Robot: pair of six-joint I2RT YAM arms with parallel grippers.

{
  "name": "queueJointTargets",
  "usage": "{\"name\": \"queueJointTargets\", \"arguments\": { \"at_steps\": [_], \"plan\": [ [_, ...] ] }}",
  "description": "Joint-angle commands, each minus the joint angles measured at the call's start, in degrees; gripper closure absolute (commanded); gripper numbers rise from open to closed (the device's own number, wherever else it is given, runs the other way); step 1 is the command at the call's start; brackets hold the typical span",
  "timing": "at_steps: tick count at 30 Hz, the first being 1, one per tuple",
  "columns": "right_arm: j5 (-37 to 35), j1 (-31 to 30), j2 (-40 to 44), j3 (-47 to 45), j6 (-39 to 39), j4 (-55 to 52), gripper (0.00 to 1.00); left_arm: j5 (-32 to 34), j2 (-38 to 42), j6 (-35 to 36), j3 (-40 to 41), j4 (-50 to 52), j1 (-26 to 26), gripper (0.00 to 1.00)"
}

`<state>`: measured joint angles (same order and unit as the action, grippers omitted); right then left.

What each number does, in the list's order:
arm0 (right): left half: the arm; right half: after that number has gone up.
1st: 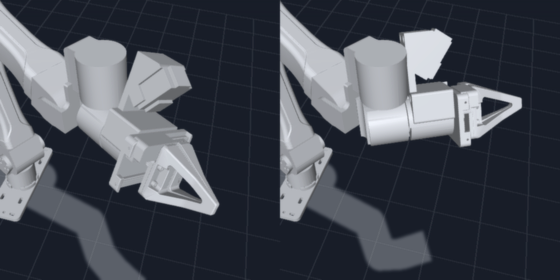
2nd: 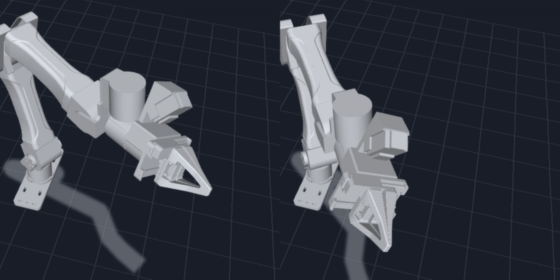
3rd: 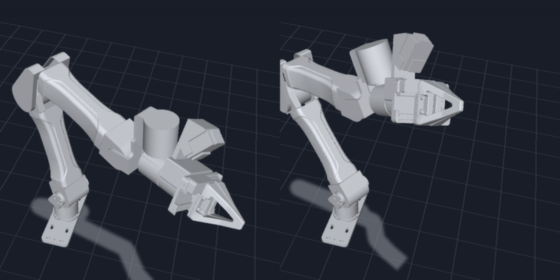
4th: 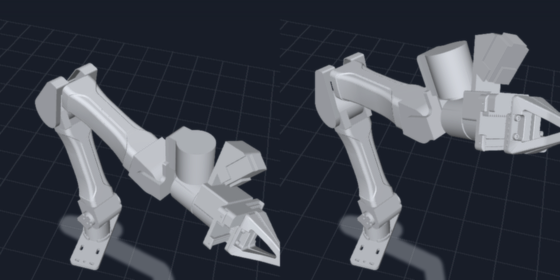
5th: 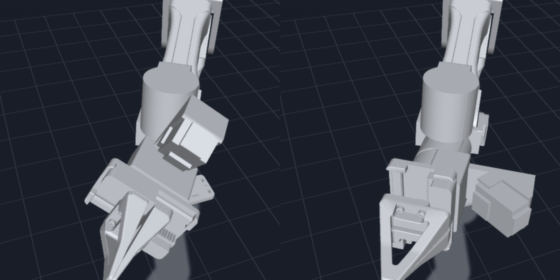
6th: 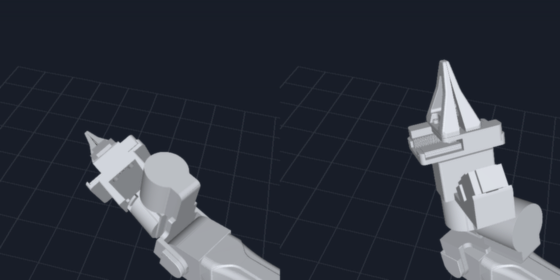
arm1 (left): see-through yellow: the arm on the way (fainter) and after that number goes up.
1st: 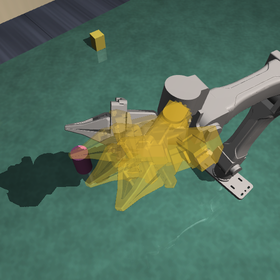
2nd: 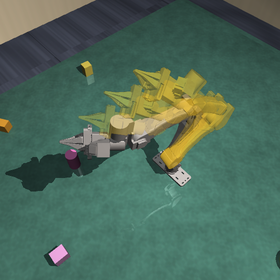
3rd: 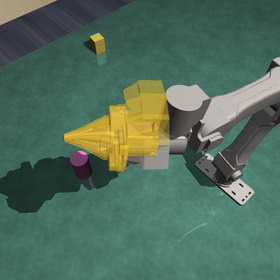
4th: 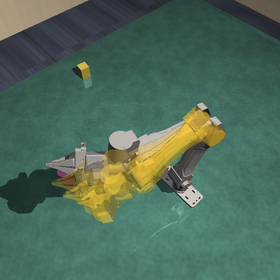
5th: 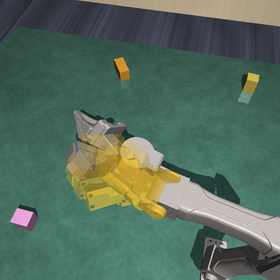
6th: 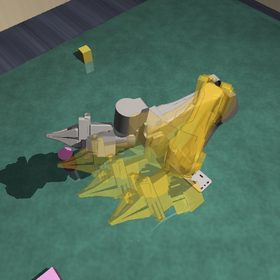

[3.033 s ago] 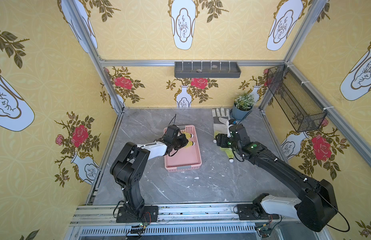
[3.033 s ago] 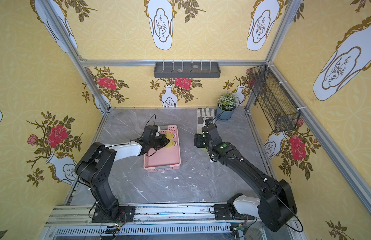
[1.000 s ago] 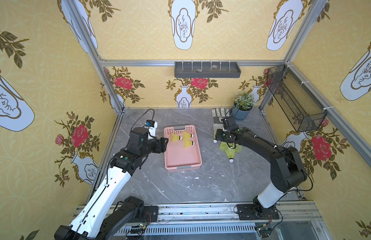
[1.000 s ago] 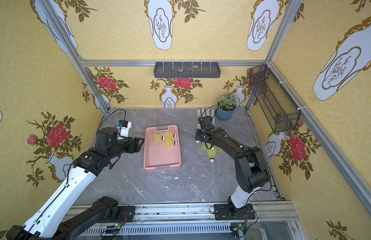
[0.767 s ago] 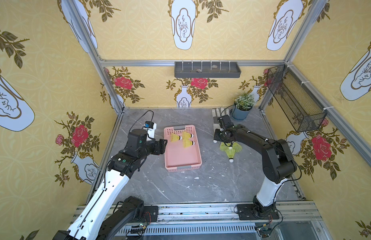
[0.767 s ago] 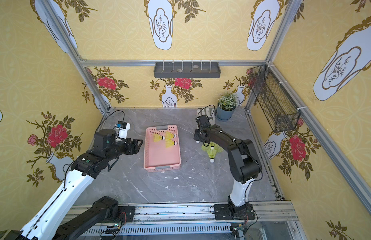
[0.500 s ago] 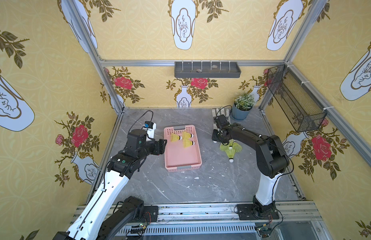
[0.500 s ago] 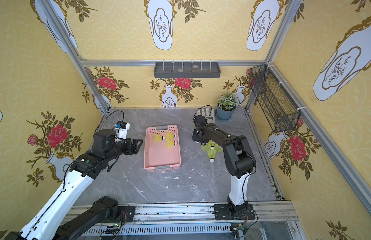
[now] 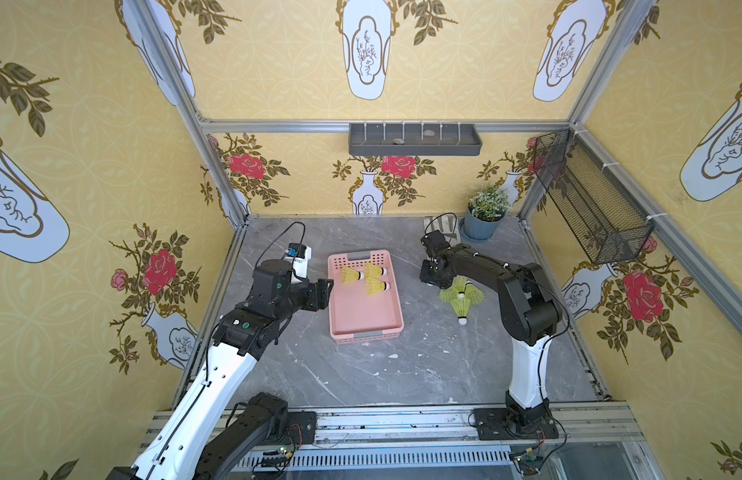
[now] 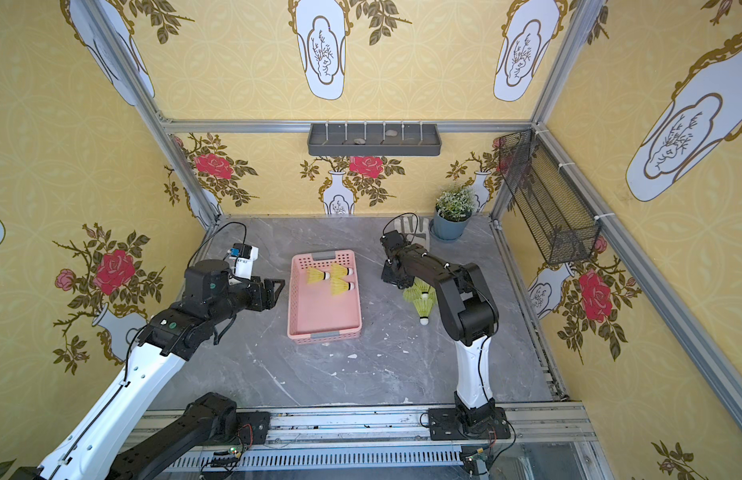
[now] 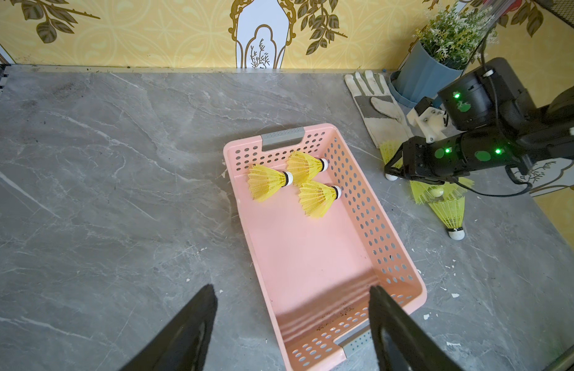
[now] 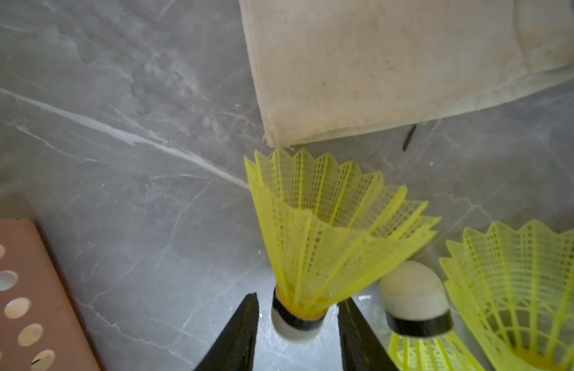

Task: Put the shuttlecocks into the storage box
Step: Pick up the shuttlecock at the center of the board, then place the shuttlecock in the storage box.

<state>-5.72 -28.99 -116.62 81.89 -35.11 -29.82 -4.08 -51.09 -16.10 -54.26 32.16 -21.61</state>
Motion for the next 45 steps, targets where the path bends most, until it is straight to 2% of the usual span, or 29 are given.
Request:
{"name": "queueJointTargets", "arguments": {
  "at_steps": [1, 6, 12, 17, 21, 26, 35, 45],
  "plan": [
    [-0.70, -0.08, -0.76, 0.47, -1.13, 0.37, 0.57, -0.04, 0.10, 0.70, 0.47, -0.52, 0.07, 0.23],
    [-1.10, -0.19, -1.77, 0.75, -1.36, 0.93, 0.61, -0.14, 0.11, 0.61, 0.56, -0.59, 0.09, 0.23],
    [-1.66, -0.67, -1.40, 0.25, -1.33, 2.06, 0.72, -0.65, 0.11, 0.45, 0.65, -0.85, 0.07, 0.23],
    [-2.82, -1.97, 2.00, -2.45, 1.08, 5.64, 0.76, -1.31, -0.05, 0.36, 0.82, -1.05, 0.09, 0.23],
    [-1.71, -3.41, 6.68, -6.80, 5.96, 11.00, 0.77, -3.25, -0.41, 0.43, 1.00, -1.68, 0.06, 0.23],
    [4.36, -5.17, 12.87, -11.12, 14.89, 15.67, 0.79, -8.48, -1.67, 0.45, 0.88, -3.13, 0.01, 0.23],
    [12.76, -9.21, 22.97, -14.51, 26.95, 17.09, 0.81, -19.66, -6.46, 0.76, -2.59, -7.01, 0.08, 0.24],
    [23.65, -11.26, 28.94, -12.46, 33.69, 10.81, 0.83, -33.26, -15.87, 7.03, -10.92, -6.13, 0.07, 0.27]
  ]
}}
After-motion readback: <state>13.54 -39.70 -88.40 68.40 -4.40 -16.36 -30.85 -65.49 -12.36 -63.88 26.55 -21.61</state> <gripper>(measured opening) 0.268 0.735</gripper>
